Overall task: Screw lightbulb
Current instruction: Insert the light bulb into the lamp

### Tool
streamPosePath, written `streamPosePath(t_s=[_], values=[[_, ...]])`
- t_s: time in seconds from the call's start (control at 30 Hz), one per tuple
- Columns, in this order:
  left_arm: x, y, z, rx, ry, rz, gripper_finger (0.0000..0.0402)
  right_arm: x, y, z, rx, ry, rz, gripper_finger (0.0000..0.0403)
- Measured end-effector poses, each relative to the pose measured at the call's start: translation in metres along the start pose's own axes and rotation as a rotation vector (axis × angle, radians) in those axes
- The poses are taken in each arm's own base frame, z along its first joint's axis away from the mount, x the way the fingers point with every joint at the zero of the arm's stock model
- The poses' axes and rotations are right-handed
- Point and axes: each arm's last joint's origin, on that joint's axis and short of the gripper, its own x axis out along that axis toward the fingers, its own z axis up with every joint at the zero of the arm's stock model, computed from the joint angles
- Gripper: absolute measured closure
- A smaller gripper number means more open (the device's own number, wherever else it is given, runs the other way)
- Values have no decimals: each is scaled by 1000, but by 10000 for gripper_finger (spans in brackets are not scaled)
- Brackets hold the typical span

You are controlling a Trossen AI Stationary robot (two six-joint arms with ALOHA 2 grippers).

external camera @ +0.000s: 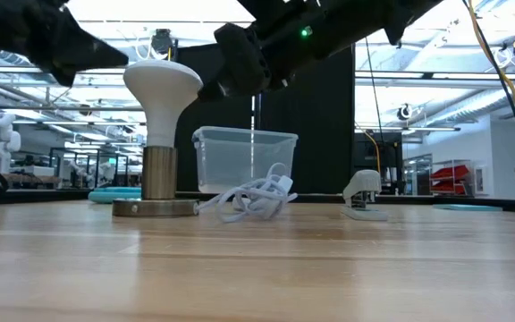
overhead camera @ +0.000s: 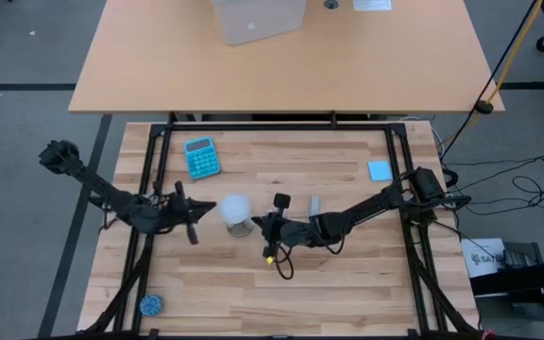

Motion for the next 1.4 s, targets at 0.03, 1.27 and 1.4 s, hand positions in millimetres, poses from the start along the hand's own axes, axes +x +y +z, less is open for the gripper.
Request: streamPosePath(t_s=[0.03, 1.27, 1.4], values=[[-2, -1, 2, 4, -10, -15, 401, 1, -2, -1, 4, 6, -4, 403], [15, 4, -13, -32, 116, -4, 401, 3, -10, 8, -92, -56, -85, 403], [15, 8, -17, -48, 143, 49, 401, -2, 0, 11, -101, -90, -2, 403]])
